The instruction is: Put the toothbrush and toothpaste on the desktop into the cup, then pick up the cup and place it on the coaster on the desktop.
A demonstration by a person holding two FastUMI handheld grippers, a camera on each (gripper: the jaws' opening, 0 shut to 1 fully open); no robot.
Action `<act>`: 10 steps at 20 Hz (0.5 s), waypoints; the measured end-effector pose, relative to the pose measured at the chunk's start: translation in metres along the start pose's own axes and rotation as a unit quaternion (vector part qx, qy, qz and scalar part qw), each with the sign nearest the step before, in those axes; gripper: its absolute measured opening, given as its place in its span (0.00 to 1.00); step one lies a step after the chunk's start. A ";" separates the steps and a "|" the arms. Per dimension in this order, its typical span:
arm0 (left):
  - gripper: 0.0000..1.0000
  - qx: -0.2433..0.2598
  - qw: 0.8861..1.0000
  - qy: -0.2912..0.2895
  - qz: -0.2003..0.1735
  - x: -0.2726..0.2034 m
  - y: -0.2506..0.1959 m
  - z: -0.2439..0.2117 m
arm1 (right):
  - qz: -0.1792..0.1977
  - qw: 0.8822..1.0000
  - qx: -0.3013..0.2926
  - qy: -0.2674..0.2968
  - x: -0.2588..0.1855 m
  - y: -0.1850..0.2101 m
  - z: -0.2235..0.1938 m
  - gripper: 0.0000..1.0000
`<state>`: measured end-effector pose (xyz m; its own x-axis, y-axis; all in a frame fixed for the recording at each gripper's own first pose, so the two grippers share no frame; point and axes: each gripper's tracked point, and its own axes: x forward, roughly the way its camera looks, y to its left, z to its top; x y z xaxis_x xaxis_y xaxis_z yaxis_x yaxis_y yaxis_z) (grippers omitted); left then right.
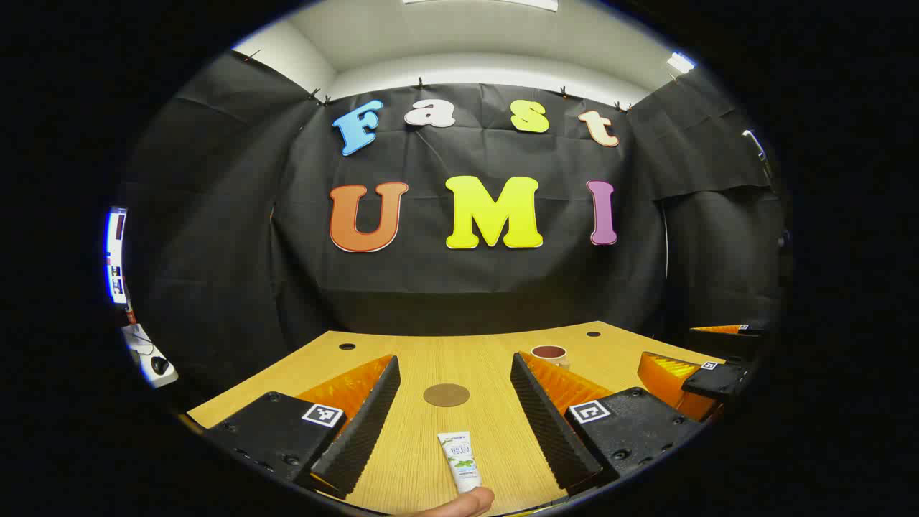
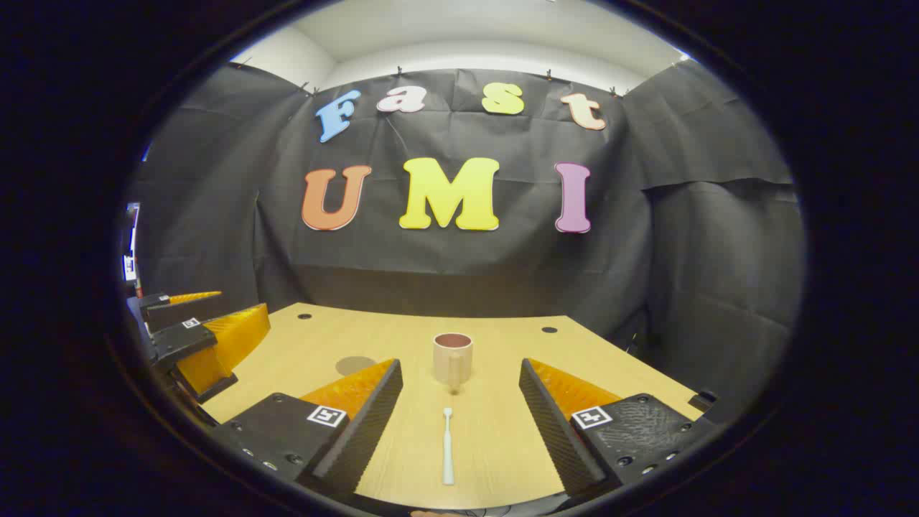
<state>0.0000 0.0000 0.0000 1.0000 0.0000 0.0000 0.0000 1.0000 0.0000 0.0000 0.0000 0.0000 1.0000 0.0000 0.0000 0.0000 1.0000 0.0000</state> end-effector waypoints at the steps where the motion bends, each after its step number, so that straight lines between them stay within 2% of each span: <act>1: 0.98 0.003 1.000 0.000 0.001 0.000 0.001 -0.001 | 0.000 1.000 0.003 0.000 0.002 0.000 0.001 0.97; 2: 0.94 0.003 1.000 0.003 -0.002 -0.001 0.001 -0.003 | 0.000 1.000 0.009 0.000 0.002 0.000 -0.001 0.97; 3: 0.98 0.001 1.000 0.006 -0.004 0.000 0.002 -0.007 | 0.003 1.000 0.017 -0.001 0.003 0.001 0.000 0.97; 10: 0.98 -0.006 1.000 0.024 0.007 0.000 0.012 -0.023 | 0.002 1.000 0.015 0.001 0.003 0.004 -0.003 0.97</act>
<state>0.0000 0.0119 -0.0228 0.9988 0.0138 -0.0480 -0.0144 0.9998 -0.0124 0.0026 0.0036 -0.0031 1.0000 0.0032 -0.0013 -0.0032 0.9995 0.0309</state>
